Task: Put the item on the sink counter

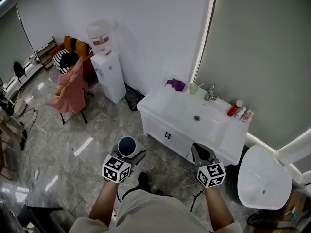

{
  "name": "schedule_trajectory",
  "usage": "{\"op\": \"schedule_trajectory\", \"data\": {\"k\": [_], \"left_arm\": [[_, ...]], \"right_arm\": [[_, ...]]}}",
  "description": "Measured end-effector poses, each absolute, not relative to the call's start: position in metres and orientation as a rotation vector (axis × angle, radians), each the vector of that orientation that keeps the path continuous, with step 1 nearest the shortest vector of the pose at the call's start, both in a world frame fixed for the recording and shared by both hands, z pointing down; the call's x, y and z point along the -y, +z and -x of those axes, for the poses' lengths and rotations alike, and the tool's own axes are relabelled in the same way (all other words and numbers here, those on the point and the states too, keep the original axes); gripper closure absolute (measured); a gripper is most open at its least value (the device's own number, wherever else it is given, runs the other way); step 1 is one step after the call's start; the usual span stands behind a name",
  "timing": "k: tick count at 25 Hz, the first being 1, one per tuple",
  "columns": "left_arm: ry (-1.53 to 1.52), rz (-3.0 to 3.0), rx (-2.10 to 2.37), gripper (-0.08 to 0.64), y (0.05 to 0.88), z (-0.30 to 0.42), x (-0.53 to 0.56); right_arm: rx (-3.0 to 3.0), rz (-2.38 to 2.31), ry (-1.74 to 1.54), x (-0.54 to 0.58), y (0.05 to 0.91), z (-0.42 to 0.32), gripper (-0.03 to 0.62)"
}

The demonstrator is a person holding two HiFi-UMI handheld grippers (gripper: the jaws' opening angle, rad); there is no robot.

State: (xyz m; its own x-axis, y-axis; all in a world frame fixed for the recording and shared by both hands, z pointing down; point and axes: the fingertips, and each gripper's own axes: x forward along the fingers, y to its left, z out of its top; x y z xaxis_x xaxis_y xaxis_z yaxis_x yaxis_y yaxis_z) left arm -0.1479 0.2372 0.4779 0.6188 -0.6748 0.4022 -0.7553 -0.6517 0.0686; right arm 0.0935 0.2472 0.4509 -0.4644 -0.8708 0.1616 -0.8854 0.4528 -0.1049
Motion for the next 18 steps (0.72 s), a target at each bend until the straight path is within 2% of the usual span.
{"op": "schedule_trajectory", "data": {"k": [18], "left_arm": [[0.516, -2.609, 1.111, 0.207, 0.493, 0.173, -0.131]], "right_arm": [[2.540, -1.585, 0.301, -0.148, 0.467, -0.061, 0.581]]}}
